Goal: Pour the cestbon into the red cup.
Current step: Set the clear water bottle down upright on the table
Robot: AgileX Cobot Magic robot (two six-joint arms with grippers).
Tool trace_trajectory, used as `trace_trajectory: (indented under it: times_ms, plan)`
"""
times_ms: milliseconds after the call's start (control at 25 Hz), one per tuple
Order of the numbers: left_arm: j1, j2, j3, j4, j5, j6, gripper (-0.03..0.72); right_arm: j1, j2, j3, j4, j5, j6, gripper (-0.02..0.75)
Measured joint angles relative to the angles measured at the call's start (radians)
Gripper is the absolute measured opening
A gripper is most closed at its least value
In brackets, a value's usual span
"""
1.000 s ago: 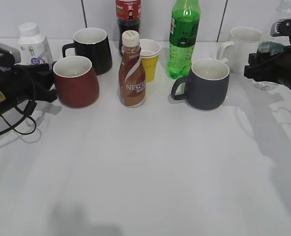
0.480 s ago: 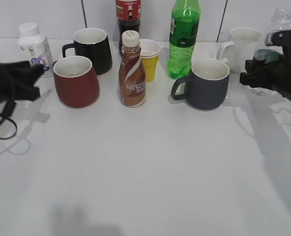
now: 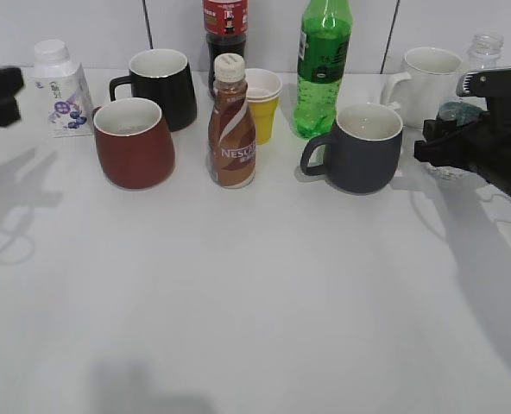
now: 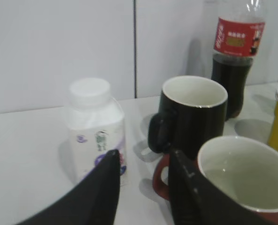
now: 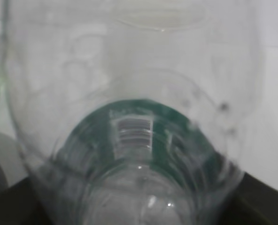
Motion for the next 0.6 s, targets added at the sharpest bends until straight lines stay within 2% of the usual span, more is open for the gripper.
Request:
trace_trajectory:
  times_ms: [320, 600]
  plan:
    - [0.000, -0.221, 0.001, -0.011, 0.161, -0.021, 0.267, 0.000, 0.001, 0.038, -0.016, -0.025, 0.012, 0.468]
    - [0.000, -0.334, 0.001, -0.082, 0.319, -0.025, 0.255, 0.000, 0.001, 0.049, -0.018, -0.072, 0.032, 0.468]
